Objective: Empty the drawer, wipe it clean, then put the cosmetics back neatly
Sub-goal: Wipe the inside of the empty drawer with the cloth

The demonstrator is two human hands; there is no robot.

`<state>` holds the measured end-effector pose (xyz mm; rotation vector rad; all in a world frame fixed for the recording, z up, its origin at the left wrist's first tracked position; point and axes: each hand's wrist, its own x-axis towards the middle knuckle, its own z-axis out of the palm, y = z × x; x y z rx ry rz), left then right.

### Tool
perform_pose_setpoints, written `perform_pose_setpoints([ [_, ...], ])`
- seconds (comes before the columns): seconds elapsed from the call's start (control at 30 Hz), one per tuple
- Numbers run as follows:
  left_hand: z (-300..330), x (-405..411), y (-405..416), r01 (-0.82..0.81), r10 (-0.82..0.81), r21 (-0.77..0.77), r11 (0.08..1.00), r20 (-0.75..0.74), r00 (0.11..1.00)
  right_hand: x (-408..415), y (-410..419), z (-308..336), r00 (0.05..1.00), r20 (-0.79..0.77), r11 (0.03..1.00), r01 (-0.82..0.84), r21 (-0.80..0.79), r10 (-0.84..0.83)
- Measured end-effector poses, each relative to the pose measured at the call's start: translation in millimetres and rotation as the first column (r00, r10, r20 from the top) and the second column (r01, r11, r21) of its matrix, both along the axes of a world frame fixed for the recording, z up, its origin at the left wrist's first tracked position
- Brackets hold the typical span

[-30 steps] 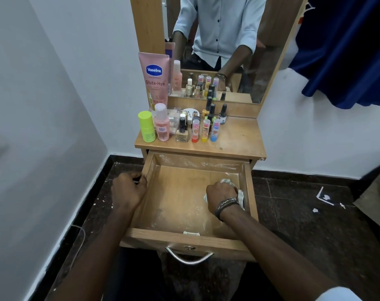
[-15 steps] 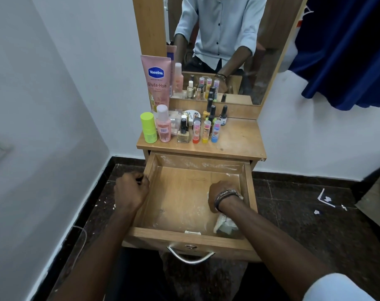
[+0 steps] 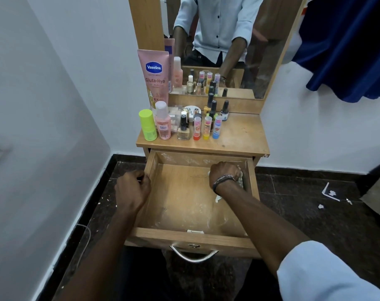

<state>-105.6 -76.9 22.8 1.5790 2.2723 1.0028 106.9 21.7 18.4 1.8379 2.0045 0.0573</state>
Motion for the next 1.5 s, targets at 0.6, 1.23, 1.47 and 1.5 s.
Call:
perform_pose_setpoints([
  [0.6, 4, 1, -2, 0.035, -0.035, -0.013, 0.999, -0.01, 0.999, -20, -21, -8, 0.968, 0.005, 0.965, -0.251, 0.08, 0.251],
  [1.23, 3, 1, -2, -0.007, 0.007, -0.029, 1.0, -0.007, 1.0, 3, -41, 1, 0.973, 0.212, 0.976, -0.046, -0.215, 0.093],
  [1.47, 4, 2, -4, 0.002, -0.002, -0.012, 1.0, -0.003, 1.0, 4, -57, 16, 0.95, 0.178, 0.864, -0.143, -0.483, 0.256],
  [1.5, 4, 2, -4, 0.001, -0.001, -0.011, 1.0, -0.003, 1.0, 5, -59, 20, 0.957, 0.151, 0.852, -0.14, -0.505, 0.247],
])
